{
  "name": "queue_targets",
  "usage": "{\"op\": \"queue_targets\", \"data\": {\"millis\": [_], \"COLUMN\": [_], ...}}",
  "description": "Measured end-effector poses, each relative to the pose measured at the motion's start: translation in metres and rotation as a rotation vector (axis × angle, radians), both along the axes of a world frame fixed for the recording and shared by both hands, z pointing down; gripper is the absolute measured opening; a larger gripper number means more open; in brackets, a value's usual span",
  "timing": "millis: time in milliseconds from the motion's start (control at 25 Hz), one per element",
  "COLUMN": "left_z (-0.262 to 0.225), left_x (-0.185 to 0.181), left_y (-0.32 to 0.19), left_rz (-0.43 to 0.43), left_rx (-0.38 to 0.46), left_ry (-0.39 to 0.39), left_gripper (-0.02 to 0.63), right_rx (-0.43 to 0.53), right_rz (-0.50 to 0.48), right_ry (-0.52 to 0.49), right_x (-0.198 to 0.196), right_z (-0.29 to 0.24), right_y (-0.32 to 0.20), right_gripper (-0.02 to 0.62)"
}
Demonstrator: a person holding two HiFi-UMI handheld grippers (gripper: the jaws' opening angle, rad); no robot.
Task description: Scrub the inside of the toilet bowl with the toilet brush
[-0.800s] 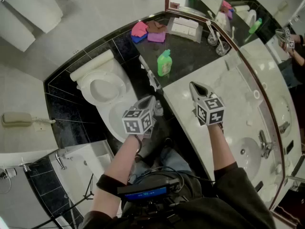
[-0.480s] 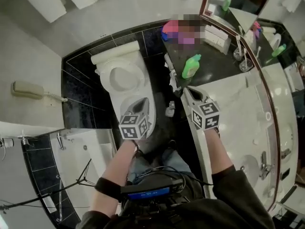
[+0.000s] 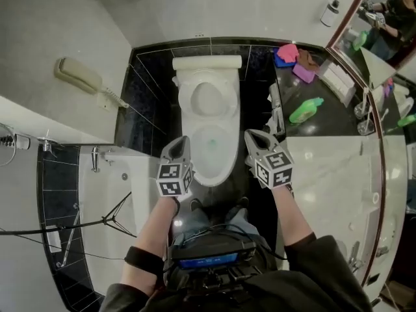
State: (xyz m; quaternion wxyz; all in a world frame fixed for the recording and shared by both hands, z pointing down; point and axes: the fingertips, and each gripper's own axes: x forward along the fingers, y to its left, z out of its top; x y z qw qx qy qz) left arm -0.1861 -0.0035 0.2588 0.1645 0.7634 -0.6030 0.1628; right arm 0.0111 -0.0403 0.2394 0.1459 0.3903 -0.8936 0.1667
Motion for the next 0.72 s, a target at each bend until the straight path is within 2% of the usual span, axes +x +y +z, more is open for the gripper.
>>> {"op": "queue_targets", "data": {"millis": [120,360,520,720], "left_z": [-0.005,-0.023,-0.016,0.01], "left_x": [-0.028,-0.05,-0.048,-0.02], "left_y": [0.006,0.013,0.006,-0.004], "left_rz": [-0.034,0.011,0.033,0.12], "left_rx": [0.016,0.037,0.052,0.039], "left_ry": [-0.013,-0.01,-0.007,0.008], "left_gripper": [0.003,0.003,0.003,0.003], "right_rx": [0.001,0.003,-0.013,-0.051], "right_rz": [-0.046,-0.045,0.002,0.146], "right_ry": [-0.004,0.01,0.023,0.064], "right_x": [-0.033,-0.073,-0.069,-0.04], "right_z": [-0.004,-0.002,0.011,0.053], "right_y": [0.006,0.013,0.013,0.021], "right_gripper": [0.006,0.006,0.006,0.032]}}
